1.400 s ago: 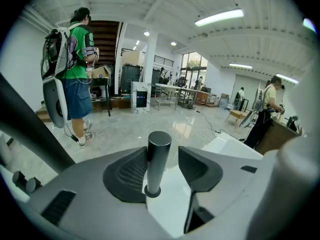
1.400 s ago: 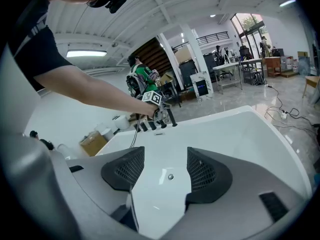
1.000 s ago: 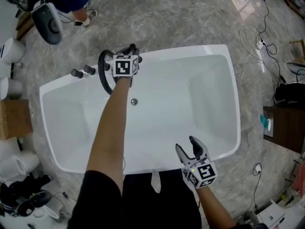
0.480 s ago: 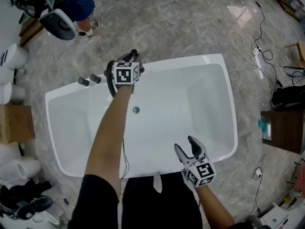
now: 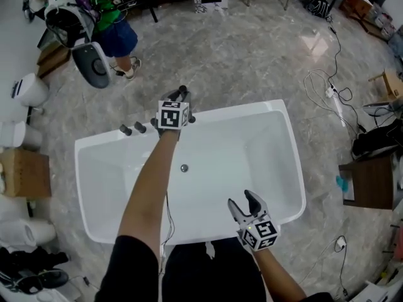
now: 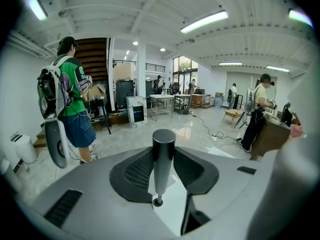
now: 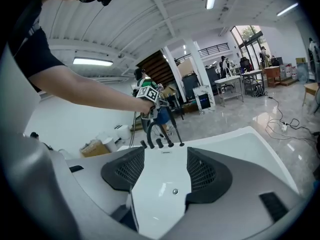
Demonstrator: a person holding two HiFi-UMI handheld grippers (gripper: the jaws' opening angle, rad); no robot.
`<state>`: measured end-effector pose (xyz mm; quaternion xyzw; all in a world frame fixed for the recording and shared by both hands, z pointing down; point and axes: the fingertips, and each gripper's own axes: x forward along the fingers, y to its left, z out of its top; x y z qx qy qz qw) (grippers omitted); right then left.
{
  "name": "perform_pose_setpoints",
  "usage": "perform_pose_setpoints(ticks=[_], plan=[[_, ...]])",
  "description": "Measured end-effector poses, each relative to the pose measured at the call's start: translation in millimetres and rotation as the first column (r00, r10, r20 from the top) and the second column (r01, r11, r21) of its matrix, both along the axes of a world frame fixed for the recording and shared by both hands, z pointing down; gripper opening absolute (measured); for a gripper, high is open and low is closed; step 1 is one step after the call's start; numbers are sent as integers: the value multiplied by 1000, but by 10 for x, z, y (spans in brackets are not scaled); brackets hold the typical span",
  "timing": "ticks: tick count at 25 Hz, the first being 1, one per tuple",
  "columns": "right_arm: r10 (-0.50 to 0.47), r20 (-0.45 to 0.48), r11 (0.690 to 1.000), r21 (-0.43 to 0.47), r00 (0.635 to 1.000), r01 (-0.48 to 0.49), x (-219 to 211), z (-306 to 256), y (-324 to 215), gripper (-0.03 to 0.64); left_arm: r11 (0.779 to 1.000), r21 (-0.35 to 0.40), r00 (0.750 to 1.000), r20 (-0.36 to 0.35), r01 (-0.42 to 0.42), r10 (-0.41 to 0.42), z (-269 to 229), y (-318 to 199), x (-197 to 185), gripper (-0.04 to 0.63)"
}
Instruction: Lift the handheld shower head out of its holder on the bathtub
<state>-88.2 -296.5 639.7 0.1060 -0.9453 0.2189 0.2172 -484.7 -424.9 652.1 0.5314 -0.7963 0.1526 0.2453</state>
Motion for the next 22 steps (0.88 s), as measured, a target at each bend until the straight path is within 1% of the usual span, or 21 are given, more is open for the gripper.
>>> perform_pose_setpoints(ticks=[5, 9, 13, 16, 19, 22], plan=[[-21, 14, 999, 34, 1000, 21, 52, -350, -17, 235, 997, 74, 1000, 5, 17, -17, -561, 204, 72, 121], [-33, 31, 995, 93, 999, 30, 62, -614, -176, 235, 996, 88, 999, 30, 13, -16, -909, 305, 73, 120], [-18, 53, 993, 118, 998, 11, 54, -807, -280, 235, 993, 115, 998, 52, 16, -23, -1300, 400, 32, 120], [-4, 73, 994, 107, 997, -4, -14, -930, -325, 233, 990, 139, 997, 73, 11, -21, -1596, 423, 21, 120], [22, 90, 996, 83, 996, -30, -89, -1051, -261, 233, 988, 150, 997, 64, 23, -33, -1768, 511, 61, 120], [10, 116, 995, 93, 993, -21, -209, -1187, -144, 233, 989, 148, 997, 73, 18, -29, -1915, 587, 125, 119]])
